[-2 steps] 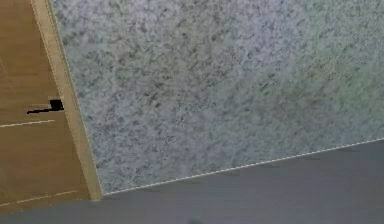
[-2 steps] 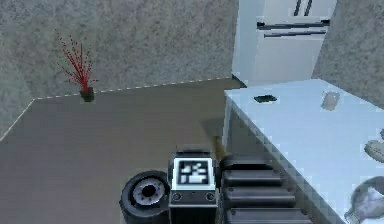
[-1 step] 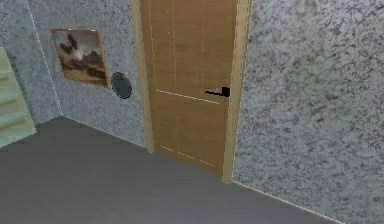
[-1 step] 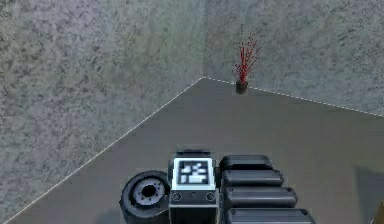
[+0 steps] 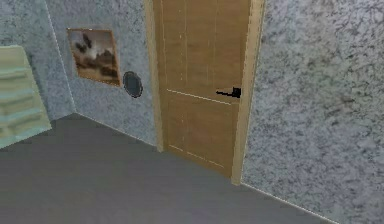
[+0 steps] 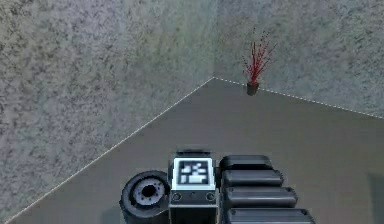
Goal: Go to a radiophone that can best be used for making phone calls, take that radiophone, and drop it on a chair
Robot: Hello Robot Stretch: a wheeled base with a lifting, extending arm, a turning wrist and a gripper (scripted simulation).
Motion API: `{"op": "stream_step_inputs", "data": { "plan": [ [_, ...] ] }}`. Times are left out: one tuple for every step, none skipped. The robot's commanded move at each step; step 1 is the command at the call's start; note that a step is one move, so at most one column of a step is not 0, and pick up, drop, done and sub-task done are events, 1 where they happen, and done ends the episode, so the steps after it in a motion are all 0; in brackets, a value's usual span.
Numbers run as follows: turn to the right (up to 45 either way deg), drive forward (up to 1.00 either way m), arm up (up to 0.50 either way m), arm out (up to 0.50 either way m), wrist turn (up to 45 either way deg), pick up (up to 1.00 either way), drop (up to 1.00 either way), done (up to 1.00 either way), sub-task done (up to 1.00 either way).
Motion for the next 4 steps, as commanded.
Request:
{"op": "stream_step_inputs", "data": {
  "plan": [
    [0.0,0.1,0.0,0.0,0.0,0.0,0.0,0.0,0.0],
    [-45.0,0.0,0.0,0.0,0.0,0.0,0.0,0.0,0.0],
    [-27.0,0.0,0.0,0.0,0.0,0.0,0.0,0.0,0.0],
    [0.0,0.15,0.0,0.0,0.0,0.0,0.0,0.0,0.0]
  ]
}}
